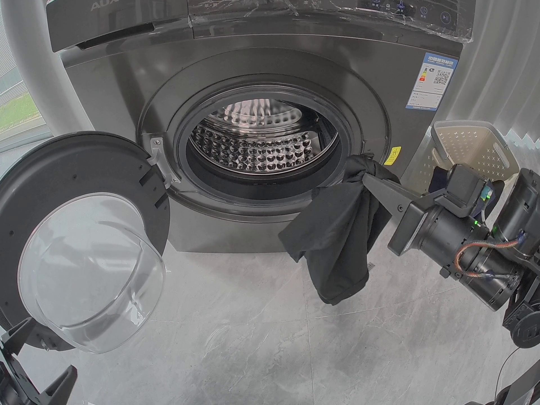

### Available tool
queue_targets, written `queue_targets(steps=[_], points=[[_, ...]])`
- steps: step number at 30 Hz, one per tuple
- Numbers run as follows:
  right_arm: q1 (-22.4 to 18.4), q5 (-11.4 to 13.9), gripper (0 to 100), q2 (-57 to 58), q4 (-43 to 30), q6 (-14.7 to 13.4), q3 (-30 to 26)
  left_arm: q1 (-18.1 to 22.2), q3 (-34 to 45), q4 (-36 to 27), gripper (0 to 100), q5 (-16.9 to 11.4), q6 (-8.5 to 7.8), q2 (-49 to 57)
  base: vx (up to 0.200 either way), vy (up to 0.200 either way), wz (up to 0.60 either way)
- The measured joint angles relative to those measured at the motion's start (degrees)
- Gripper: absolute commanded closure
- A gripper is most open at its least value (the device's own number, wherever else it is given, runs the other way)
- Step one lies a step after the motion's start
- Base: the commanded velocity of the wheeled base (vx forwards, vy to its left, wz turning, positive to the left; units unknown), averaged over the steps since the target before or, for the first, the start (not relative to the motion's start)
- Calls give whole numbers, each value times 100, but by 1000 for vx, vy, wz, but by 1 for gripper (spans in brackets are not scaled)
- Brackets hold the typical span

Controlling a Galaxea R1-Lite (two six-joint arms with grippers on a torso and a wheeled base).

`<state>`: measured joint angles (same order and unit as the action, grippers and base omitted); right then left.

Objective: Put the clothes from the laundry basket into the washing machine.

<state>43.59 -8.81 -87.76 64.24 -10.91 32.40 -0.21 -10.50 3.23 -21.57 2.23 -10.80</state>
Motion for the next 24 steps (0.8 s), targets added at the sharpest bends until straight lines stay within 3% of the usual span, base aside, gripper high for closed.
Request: queue_targets(steps=[4, 9, 12, 17, 24], points=[[56, 4, 100, -143, 90, -44, 144, -119, -168, 352, 0, -613, -79, -951, 0, 0, 0], [130, 23, 100, -317, 166, -90, 343, -621, -452, 1051, 0, -844, -174, -2319, 0, 0, 0], [183, 33, 100, -419, 191, -134, 443, -1123, -603, 1590, 0, -766, -194, -3115, 0, 0, 0], [334, 30, 100, -592, 238, -235, 594, -2176, -816, 2761, 0, -321, -144, -4540, 0, 0, 0], [563, 33, 100, -872, 500, -536, 696, -2923, -981, 4352, 0, -49, 100, -6146, 0, 0, 0]])
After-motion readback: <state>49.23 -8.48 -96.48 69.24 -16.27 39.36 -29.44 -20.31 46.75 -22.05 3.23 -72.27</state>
